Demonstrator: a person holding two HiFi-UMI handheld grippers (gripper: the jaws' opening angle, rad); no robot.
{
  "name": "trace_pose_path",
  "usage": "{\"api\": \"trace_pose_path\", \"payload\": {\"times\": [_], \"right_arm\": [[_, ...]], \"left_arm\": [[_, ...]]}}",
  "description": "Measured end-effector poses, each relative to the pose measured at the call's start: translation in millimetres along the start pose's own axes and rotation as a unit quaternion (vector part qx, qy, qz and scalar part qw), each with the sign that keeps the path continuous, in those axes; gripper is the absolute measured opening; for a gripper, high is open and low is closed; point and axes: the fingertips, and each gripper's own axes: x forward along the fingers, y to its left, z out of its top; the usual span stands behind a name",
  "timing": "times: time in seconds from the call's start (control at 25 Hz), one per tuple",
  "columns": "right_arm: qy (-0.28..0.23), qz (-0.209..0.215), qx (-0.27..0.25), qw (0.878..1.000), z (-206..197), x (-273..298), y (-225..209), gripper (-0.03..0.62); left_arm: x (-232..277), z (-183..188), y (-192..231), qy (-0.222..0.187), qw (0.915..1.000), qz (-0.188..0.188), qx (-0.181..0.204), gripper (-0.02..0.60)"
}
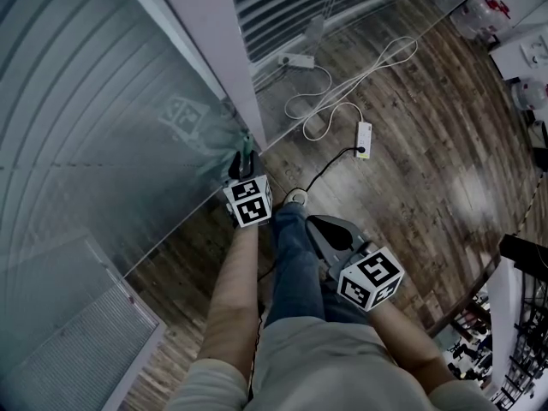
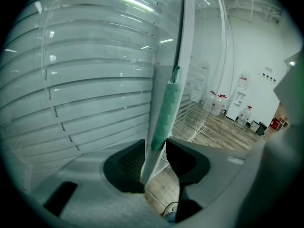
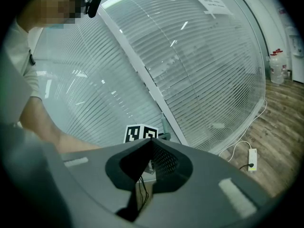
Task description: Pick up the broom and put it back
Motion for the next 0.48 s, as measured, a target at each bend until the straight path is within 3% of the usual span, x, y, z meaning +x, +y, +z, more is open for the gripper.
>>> {"api": "trace_pose_path", "payload": {"times": [0.48], "right_arm": [[-0.012,0.005,-0.008,1.0,6,-6,7,0.006]], "left_arm": [[-22,2,0,-0.008,0.9999,0.006,-0.009,0.133]]}}
